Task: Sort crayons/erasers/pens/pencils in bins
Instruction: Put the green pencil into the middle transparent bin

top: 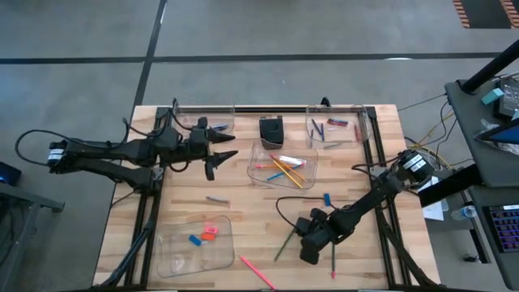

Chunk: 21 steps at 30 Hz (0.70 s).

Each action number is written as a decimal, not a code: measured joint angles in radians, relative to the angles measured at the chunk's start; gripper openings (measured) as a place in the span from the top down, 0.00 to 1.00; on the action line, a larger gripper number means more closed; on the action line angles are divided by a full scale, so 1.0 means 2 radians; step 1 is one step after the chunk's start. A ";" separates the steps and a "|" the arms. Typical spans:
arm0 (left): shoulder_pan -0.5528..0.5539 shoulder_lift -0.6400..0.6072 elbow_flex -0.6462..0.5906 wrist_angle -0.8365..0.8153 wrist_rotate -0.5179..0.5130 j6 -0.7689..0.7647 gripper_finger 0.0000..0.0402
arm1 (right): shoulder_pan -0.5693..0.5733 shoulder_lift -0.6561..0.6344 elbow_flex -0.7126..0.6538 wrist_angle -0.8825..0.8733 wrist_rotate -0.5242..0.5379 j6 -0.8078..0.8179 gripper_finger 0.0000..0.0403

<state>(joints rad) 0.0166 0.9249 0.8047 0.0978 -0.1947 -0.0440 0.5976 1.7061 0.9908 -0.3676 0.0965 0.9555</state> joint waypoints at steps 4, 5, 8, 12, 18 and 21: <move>0.000 -0.002 0.000 0.000 0.000 0.000 0.48 | -0.003 -0.036 -0.001 -0.014 0.001 -0.045 0.79; 0.000 -0.003 0.000 0.002 0.000 0.000 0.48 | -0.003 -0.047 -0.001 -0.010 0.006 -0.070 0.79; 0.000 -0.003 0.000 0.003 0.001 -0.001 0.48 | -0.002 -0.072 -0.001 -0.001 0.023 -0.156 0.79; 0.000 0.004 -0.002 0.011 0.002 -0.001 0.48 | -0.010 -0.080 -0.001 0.011 0.031 -0.251 0.79; 0.000 0.013 -0.002 0.015 0.003 -0.001 0.48 | -0.058 -0.059 -0.001 0.011 -0.020 -0.288 0.78; 0.000 0.013 -0.001 0.015 0.004 -0.001 0.48 | -0.078 -0.047 -0.001 0.013 -0.046 -0.318 0.78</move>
<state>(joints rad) 0.0174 0.9504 0.8023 0.1280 -0.1865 -0.0461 0.4412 1.6124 0.9886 -0.3420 0.0043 0.3189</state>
